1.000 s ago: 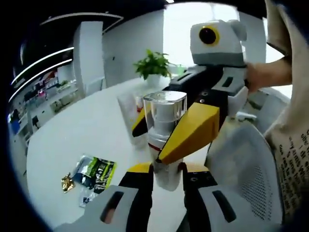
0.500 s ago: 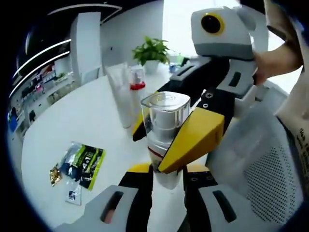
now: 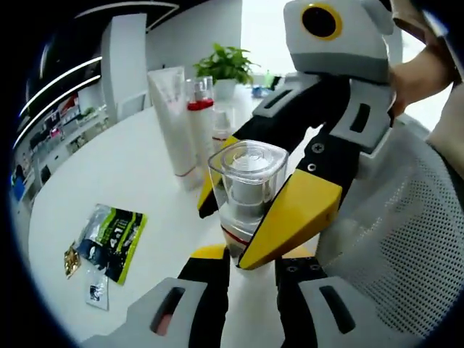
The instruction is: Arrange the skincare products in the storage area until every visible bottle or jar stands upright without overlapping.
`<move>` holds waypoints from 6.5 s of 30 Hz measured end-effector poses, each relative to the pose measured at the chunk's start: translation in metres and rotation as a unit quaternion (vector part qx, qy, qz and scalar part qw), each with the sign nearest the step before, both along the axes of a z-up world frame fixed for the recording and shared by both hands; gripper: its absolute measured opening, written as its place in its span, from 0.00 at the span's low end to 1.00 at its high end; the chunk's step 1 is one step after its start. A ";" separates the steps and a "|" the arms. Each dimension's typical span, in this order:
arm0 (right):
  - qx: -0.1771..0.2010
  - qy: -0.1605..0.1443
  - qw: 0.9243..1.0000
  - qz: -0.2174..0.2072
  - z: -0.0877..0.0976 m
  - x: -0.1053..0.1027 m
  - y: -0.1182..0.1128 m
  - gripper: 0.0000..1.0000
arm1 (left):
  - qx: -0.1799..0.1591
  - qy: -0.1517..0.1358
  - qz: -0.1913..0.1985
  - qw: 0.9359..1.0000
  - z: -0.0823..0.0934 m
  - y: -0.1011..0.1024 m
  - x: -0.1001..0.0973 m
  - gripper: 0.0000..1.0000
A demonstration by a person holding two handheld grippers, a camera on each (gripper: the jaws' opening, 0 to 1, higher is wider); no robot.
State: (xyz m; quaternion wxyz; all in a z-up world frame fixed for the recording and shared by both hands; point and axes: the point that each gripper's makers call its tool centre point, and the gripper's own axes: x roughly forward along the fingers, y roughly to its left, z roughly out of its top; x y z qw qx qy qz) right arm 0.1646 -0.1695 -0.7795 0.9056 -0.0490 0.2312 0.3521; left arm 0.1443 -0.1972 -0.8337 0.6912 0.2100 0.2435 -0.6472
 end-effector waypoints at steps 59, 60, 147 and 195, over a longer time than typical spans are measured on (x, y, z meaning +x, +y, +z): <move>-0.024 0.087 0.988 -0.122 -0.044 -0.049 -0.119 0.53 | -0.068 -0.004 0.031 0.997 -0.015 -0.109 0.064 0.20; -0.024 0.088 0.988 -0.123 -0.045 -0.050 -0.119 0.53 | -0.068 -0.004 0.031 0.997 -0.015 -0.110 0.065 0.20; -0.009 0.067 0.978 -0.200 -0.024 -0.033 -0.095 0.74 | -0.036 0.076 0.057 0.995 0.009 -0.024 0.040 0.55; -0.094 0.031 0.968 -0.229 0.012 -0.038 -0.066 1.00 | -0.075 0.130 0.222 0.964 0.068 0.164 0.043 0.94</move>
